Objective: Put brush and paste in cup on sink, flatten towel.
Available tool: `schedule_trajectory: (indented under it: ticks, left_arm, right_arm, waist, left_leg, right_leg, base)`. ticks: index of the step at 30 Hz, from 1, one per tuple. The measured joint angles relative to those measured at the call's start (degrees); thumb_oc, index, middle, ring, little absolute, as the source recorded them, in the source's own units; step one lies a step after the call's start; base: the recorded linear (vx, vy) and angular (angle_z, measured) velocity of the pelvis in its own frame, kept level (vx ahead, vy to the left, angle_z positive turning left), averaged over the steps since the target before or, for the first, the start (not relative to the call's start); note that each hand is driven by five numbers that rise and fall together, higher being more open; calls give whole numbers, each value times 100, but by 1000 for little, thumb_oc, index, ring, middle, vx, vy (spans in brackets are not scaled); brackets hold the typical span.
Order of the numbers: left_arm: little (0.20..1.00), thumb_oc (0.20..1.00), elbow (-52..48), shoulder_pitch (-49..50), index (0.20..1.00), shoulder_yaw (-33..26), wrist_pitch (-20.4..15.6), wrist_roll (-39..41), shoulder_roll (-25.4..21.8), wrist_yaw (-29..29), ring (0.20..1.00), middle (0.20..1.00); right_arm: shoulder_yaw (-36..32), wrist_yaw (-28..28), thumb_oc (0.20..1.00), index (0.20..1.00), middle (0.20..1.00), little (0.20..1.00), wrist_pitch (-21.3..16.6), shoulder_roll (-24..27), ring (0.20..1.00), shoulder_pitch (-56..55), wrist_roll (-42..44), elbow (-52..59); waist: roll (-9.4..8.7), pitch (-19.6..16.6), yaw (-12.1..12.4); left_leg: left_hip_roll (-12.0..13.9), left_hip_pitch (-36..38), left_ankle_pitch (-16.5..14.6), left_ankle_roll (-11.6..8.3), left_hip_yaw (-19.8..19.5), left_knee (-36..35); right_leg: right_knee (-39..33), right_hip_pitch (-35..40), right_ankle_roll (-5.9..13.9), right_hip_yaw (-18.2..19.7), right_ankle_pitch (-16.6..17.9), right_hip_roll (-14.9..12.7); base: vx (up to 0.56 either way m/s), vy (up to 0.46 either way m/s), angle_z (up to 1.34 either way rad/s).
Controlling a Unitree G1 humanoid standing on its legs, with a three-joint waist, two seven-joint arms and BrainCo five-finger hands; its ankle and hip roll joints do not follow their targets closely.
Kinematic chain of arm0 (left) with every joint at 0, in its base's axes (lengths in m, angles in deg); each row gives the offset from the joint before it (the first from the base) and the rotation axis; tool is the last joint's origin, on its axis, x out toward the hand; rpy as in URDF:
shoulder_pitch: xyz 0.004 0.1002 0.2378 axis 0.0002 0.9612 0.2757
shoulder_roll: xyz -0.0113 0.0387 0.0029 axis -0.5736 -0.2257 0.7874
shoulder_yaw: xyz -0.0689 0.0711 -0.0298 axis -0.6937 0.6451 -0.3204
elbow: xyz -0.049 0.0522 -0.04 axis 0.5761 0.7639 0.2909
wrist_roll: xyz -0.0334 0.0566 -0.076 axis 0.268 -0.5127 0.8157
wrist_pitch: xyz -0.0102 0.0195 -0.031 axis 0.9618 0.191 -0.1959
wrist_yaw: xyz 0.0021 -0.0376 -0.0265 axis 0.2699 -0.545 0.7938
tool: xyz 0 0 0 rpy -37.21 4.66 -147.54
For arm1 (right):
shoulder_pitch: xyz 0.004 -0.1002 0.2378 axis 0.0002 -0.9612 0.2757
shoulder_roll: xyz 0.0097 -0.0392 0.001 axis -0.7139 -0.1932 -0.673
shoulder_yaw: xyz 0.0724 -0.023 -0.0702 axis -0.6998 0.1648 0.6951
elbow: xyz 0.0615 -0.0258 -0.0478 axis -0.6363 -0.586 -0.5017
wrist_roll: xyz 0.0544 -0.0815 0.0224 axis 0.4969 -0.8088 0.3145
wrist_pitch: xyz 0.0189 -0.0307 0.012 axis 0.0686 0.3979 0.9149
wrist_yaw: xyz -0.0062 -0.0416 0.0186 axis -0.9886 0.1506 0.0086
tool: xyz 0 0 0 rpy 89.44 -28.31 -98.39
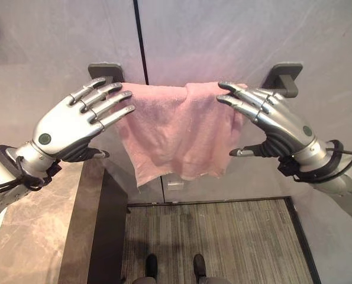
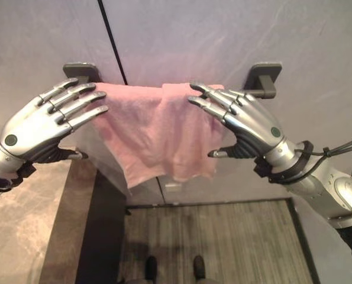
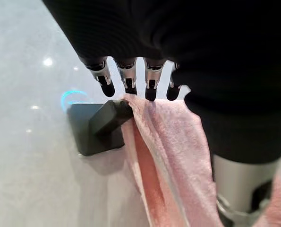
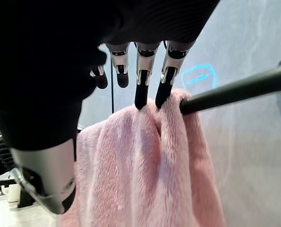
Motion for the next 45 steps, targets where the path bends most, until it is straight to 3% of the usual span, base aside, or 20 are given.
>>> schedule_trajectory:
  ticks: [8,14,18,31,45]
  left_arm:
    - [1000,1000,115,3,1000,-136,109,18,399,-132,1000,1000]
    - [1000,1000,121,-8,1000,-222,114,19,434,-195,1000,1000]
    - [1000,1000,84,-9,1000,-227,130,21,500,-189,1000,1000]
    - [1000,1000,98,-121,1000,-225,189,63,602,-197,1000,1000]
    - [1000,1000,142,-142,1000,-175,169,290,516,-386,1000,1000]
  right_arm:
    - [-3,249,1000,1000,1000,1000,45,-1,1000,202,19,-30]
    - [8,257,1000,1000,1000,1000,125,-119,1000,495,-112,-181]
    - [-27,212,1000,1000,1000,1000,618,-191,1000,522,-600,-764]
    - [47,87,1000,1000,1000,1000,615,-285,1000,411,-738,-762]
    - [560,76,1000,1000,1000,1000,528,346,1000,933,-1011,-1046]
  waist:
    - [-15,-9,-9]
    - [-77,-44,-18]
    - [-117,-65,1]
    - [-112,-58,-32]
    - [-128,-48,-89]
  left_leg:
    - [1,-18,0,-1,-2,-1]
    - [0,-91,24,-8,-13,0]
    - [0,-112,24,-9,-20,0]
    - [3,-198,53,-11,-9,0]
    - [4,-203,58,-23,-12,-1]
  right_leg:
    - [0,-19,-2,1,3,0]
    - [0,-88,-9,-6,32,1]
    - [-1,-107,-6,-11,29,-2]
    - [0,-199,-16,-3,49,6]
    - [-2,-204,-17,-2,62,3]
  base:
    - [0,0,0]
    - [0,0,0]
    - [0,0,0]
    - [0,0,0]
    - [0,0,0]
